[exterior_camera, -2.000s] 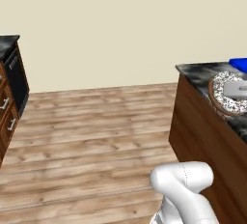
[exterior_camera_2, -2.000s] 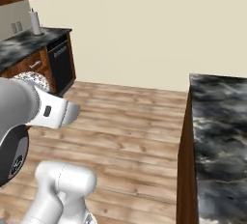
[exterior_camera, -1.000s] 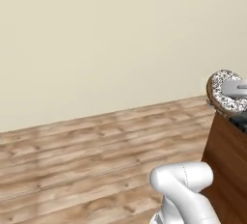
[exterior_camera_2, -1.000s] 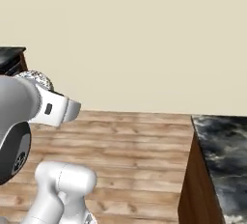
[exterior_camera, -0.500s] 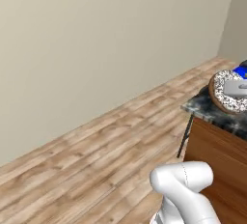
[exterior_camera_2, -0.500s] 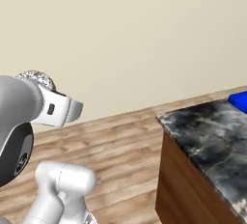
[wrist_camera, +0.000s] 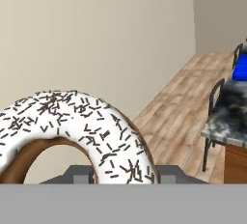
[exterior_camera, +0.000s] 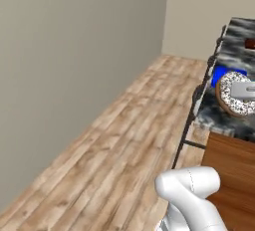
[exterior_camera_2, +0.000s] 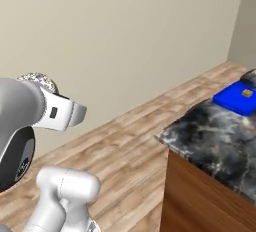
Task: Take the cake and donut from the fridge and place them on the empty tray on the dining counter.
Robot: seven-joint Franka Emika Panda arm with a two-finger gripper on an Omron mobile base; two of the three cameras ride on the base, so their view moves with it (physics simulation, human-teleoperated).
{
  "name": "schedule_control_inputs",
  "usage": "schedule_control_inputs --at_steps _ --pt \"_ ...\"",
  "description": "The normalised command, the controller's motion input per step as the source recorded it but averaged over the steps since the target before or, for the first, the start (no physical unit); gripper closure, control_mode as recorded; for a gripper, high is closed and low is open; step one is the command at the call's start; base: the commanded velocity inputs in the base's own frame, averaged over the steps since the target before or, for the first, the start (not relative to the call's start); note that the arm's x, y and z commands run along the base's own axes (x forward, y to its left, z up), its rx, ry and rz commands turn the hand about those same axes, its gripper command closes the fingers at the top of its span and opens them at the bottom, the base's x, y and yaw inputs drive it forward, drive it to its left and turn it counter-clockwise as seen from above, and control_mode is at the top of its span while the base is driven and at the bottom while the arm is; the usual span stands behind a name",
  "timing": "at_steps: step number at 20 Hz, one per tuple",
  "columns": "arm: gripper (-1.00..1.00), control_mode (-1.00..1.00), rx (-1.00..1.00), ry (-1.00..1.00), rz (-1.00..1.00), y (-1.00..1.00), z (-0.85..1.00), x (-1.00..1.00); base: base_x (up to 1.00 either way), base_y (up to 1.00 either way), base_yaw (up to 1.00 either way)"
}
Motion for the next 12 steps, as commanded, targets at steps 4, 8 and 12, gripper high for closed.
schedule_control_inputs --at_steps 4,8,12 --pt "1.00 1.00 0.00 0.00 0.00 0.00 0.00 0.00 1.00 0.96 -0.62" --pt "1.00 1.00 0.00 0.00 0.00 0.00 0.00 0.00 1.00 0.89 -0.68" --pt "1.00 1.00 0.00 0.00 0.00 0.00 0.00 0.00 1.00 0.86 -0.70"
